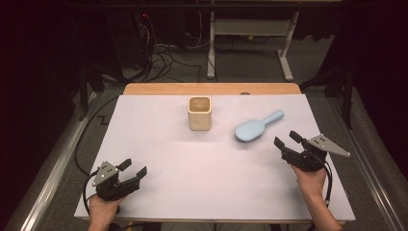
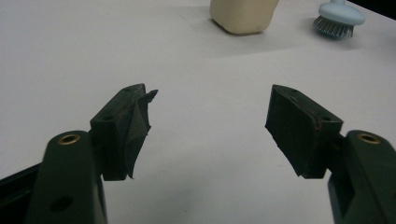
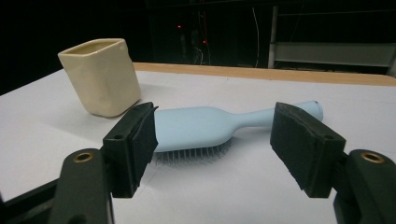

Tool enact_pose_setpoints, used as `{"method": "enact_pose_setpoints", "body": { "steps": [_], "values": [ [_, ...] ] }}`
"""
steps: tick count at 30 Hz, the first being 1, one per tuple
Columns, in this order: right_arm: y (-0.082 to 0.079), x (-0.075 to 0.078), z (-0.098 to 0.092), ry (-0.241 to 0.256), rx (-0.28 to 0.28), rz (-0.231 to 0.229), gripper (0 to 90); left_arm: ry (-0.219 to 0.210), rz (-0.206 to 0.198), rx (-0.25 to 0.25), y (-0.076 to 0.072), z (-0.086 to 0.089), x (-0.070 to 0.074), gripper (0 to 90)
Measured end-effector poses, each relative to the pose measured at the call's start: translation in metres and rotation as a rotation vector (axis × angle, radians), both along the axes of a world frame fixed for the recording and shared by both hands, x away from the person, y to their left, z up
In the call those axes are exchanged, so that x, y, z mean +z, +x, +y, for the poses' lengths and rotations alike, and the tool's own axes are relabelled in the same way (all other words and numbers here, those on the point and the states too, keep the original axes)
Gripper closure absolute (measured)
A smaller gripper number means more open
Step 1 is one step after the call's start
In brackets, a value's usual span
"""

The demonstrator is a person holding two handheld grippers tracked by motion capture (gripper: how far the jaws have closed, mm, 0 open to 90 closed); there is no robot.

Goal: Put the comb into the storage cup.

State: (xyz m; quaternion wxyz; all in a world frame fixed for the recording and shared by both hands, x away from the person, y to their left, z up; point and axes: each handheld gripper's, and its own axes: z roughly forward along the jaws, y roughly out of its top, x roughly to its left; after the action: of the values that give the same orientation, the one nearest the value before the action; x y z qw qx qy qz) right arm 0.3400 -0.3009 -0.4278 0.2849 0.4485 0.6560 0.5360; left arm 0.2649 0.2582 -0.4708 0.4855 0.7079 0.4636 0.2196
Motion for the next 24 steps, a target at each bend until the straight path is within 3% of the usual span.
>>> {"method": "enact_pose_setpoints", "body": {
  "steps": [24],
  "values": [
    [0.038,0.012,0.006,-0.020,-0.003,0.078,37.0,-0.002,-0.003,0.010,0.001,0.000,0.000,31.0]
  ]
}}
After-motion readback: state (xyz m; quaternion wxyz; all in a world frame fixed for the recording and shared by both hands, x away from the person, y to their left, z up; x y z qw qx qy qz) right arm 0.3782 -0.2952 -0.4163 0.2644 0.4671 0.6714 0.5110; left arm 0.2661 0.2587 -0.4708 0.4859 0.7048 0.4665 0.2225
